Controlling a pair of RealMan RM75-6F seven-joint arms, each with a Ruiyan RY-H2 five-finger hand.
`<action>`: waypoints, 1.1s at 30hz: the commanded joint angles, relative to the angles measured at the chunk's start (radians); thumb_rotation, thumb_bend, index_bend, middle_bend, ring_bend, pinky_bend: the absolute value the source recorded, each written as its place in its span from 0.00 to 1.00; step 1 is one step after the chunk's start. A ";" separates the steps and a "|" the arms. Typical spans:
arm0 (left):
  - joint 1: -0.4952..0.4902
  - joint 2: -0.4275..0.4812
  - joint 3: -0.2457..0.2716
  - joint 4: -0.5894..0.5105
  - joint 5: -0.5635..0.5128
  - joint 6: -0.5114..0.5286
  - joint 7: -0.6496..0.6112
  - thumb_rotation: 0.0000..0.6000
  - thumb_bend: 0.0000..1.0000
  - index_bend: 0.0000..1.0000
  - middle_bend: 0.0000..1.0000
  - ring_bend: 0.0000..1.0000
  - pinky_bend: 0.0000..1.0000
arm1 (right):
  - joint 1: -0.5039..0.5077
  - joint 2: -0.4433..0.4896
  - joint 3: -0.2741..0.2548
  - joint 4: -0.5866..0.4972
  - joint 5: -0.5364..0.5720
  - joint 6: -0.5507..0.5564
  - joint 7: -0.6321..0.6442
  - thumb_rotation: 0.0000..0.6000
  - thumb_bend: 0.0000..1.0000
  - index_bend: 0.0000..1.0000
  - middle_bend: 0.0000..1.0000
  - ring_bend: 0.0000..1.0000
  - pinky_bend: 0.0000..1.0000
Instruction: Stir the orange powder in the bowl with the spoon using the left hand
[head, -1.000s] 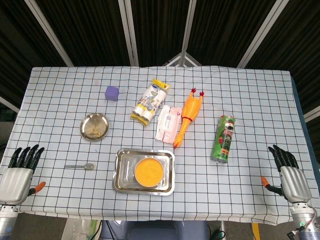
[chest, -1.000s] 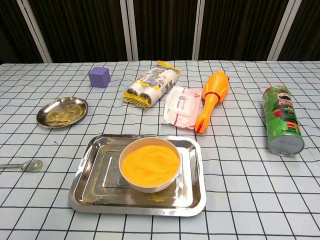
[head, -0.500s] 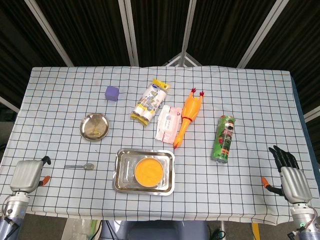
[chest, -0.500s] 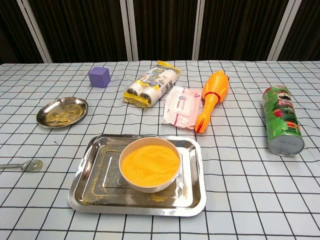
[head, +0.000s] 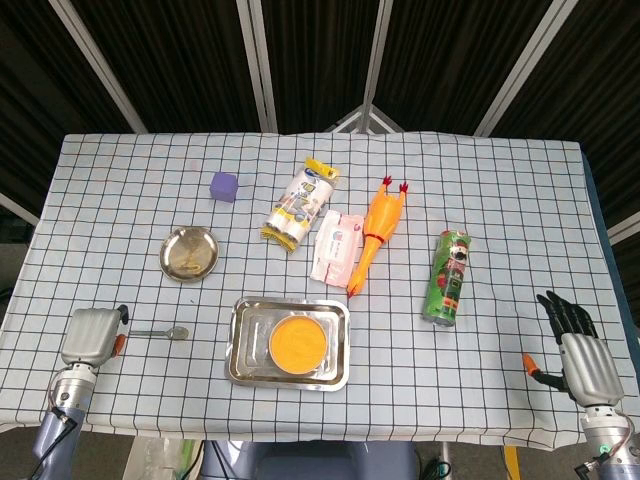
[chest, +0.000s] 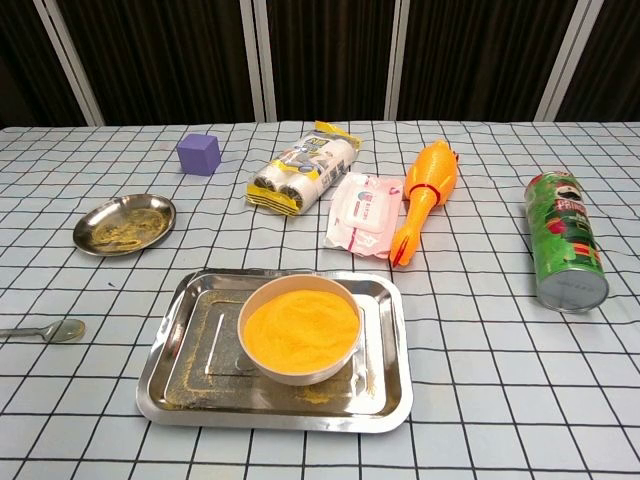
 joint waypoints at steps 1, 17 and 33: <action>-0.013 -0.031 0.001 0.013 -0.019 -0.009 0.013 1.00 0.49 0.48 1.00 1.00 0.96 | 0.000 0.000 0.001 -0.001 0.002 0.000 0.001 1.00 0.37 0.00 0.00 0.00 0.00; -0.042 -0.123 0.006 0.066 -0.071 -0.004 0.046 1.00 0.52 0.49 1.00 1.00 0.96 | 0.000 0.001 0.001 -0.002 0.002 -0.001 0.004 1.00 0.37 0.00 0.00 0.00 0.00; -0.058 -0.149 0.010 0.079 -0.102 0.002 0.052 1.00 0.53 0.49 1.00 1.00 0.96 | -0.001 0.002 0.000 -0.005 0.002 -0.002 0.007 1.00 0.37 0.00 0.00 0.00 0.00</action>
